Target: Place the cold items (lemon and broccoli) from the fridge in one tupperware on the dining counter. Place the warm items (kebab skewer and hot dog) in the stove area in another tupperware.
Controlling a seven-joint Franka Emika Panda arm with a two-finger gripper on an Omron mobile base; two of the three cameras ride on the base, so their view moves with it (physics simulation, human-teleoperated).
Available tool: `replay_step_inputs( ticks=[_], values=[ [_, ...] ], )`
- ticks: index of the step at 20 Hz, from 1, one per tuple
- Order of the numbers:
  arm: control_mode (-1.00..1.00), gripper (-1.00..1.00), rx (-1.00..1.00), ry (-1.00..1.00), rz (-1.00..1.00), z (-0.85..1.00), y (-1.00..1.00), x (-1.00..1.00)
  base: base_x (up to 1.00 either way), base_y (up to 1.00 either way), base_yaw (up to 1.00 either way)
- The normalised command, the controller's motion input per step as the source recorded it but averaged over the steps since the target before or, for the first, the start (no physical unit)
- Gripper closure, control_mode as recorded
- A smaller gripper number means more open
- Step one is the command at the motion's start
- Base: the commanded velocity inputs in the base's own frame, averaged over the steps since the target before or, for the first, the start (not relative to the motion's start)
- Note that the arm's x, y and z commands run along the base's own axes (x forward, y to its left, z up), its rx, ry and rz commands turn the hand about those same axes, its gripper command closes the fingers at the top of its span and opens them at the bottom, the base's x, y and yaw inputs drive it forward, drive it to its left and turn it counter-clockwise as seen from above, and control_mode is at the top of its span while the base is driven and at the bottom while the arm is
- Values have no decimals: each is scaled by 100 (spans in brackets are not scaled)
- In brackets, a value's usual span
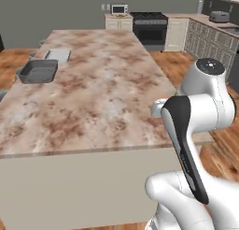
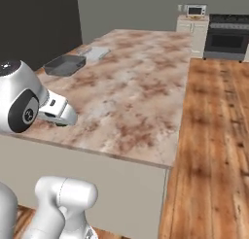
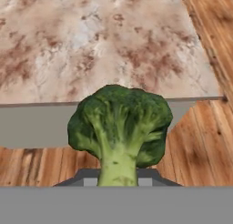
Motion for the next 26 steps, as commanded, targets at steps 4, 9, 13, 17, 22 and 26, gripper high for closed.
replay_step_inputs(
  ticks=[4,9,13,17,22,26],
  values=[
    [100,100,0,0,0,0,0,0,-5,100,-12],
    [100,100,0,0,0,0,0,0,-4,100,-14],
    [100,100,0,0,0,0,0,0,0,100,-17],
    [100,100,0,0,0,0,0,0,0,100,-26],
    [100,100,0,0,0,0,0,0,0,100,-31],
    [100,100,0,0,0,0,0,0,0,100,-32]
  ],
)
